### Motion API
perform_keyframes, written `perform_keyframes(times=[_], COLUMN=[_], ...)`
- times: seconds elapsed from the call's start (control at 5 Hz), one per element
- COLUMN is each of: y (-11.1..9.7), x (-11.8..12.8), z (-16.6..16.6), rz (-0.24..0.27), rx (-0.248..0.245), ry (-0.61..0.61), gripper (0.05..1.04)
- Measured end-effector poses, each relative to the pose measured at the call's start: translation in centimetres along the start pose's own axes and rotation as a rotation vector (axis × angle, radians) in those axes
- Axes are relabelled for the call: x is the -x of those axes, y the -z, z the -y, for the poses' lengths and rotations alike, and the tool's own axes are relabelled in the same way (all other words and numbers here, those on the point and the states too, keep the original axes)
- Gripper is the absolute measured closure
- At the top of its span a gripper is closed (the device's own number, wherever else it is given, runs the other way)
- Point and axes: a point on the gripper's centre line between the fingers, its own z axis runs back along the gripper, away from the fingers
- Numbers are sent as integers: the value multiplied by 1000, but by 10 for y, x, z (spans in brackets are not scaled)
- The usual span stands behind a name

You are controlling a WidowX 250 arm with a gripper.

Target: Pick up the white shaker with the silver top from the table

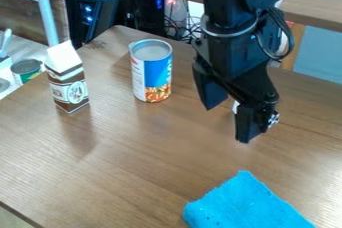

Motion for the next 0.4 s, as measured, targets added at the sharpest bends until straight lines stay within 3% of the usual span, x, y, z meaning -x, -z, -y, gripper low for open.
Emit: perform_keyframes(times=[0.2, 0.4], y=[7, 15], x=[4, -17], z=[1, -26], rz=[-29, -14], rx=[8, 147], ry=[12, 199], gripper=[83, 83])
